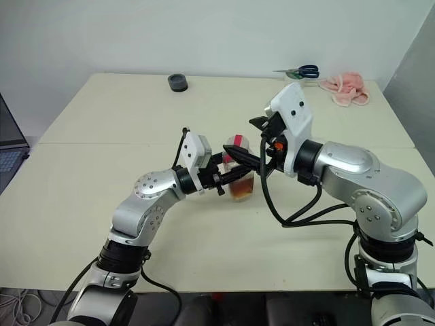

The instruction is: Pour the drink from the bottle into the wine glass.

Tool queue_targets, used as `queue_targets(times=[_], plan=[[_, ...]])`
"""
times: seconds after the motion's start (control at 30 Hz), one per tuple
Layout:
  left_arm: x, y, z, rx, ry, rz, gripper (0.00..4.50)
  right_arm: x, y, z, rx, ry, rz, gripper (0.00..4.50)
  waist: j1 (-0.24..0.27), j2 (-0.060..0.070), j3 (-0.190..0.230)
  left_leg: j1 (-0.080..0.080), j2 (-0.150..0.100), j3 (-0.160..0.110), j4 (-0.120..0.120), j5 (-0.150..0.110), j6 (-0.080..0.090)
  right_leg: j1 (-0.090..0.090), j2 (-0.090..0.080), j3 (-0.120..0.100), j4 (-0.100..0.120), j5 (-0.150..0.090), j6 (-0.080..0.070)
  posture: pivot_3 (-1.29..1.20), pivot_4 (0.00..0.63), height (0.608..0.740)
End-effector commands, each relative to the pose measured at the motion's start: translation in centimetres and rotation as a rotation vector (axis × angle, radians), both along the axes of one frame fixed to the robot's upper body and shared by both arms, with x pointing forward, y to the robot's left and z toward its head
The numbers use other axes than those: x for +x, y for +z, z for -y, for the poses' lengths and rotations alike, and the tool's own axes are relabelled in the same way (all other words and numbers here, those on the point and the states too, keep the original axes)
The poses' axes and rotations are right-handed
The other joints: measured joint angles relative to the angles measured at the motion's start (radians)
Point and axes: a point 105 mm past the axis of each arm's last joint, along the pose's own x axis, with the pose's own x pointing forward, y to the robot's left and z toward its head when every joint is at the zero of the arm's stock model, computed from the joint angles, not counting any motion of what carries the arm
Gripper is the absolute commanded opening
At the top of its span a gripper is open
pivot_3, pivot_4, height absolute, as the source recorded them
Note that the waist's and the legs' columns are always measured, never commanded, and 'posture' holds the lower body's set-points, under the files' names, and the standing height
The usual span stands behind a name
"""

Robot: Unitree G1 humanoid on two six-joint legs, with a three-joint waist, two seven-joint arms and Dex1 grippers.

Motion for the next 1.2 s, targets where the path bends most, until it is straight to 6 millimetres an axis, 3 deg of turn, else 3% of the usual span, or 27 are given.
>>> queue_targets(times=[0.03, 0.37, 0.47, 0.63, 0.77, 0.83, 0.97, 1.2], plan=[[-0.3, 1.9, 0.2, -0.032, -0.012, 0.075, 1.80, 0.0, 0.0, -0.1, -0.001, -0.032, 0.024, 4.32, 0.000, 0.000, 0.000, 0.000, 0.000, 0.000, 0.000, 0.000, 0.000, 0.000, 0.000, 0.000, 0.000, 0.000, 0.000, 0.00, 0.150, 0.740], [-0.4, 1.8, 0.0, -0.037, -0.003, 0.073, 1.80, 0.4, 0.1, -1.0, 0.042, -0.032, 0.008, 4.32, -0.001, 0.000, 0.000, 0.000, 0.000, 0.000, 0.000, 0.000, 0.000, 0.000, 0.000, 0.000, 0.000, 0.000, 0.000, 0.00, 0.150, 0.740], [-0.5, 1.7, 0.0, -0.038, -0.001, 0.072, 1.80, 0.6, 0.3, -1.2, 0.059, -0.033, 0.009, 3.74, -0.001, 0.000, 0.000, 0.000, 0.000, 0.000, 0.000, 0.000, 0.000, 0.000, 0.000, 0.000, 0.000, 0.000, 0.000, 0.00, 0.150, 0.740], [-0.5, 1.6, 0.0, -0.038, 0.000, 0.066, 1.80, 0.8, 0.2, -1.1, 0.052, -0.043, 0.004, 1.99, -0.001, 0.000, 0.000, 0.000, 0.000, 0.000, 0.000, 0.000, 0.000, 0.000, 0.000, 0.000, 0.000, 0.000, 0.000, 0.00, 0.150, 0.740], [-0.5, 1.6, 0.1, -0.039, -0.001, 0.066, 1.80, 1.1, 0.2, -0.9, 0.057, -0.047, 0.002, 1.83, -0.001, 0.000, 0.000, 0.000, 0.000, 0.000, 0.000, 0.000, 0.000, 0.000, 0.000, 0.000, 0.000, 0.000, 0.000, 0.00, 0.150, 0.740], [-0.6, 1.8, 0.3, -0.042, -0.010, 0.066, 1.80, 0.4, 0.4, -1.3, 0.050, 0.056, 0.005, 1.83, -0.001, 0.000, 0.000, 0.000, 0.000, 0.000, 0.000, 0.000, 0.000, 0.000, 0.000, 0.000, 0.000, 0.000, 0.000, 0.00, 0.150, 0.740], [-0.9, 1.8, 0.8, -0.043, -0.052, 0.059, 1.80, -2.1, -0.3, -1.5, -0.007, 0.466, -0.024, 1.83, 0.002, 0.000, 0.000, 0.000, -0.003, 0.001, 0.000, 0.000, 0.000, 0.000, 0.000, 0.000, -0.001, 0.000, 0.000, 0.00, 0.150, 0.740], [-1.9, 1.9, 1.4, -0.034, -0.104, 0.053, 1.79, -0.2, 0.5, -0.8, -0.116, 0.764, 0.028, 1.83, -0.012, 0.000, 0.001, 0.002, -0.002, 0.001, -0.001, 0.000, 0.001, 0.001, 0.001, 0.000, -0.001, 0.000, 0.000, 0.00, 0.150, 0.740]])
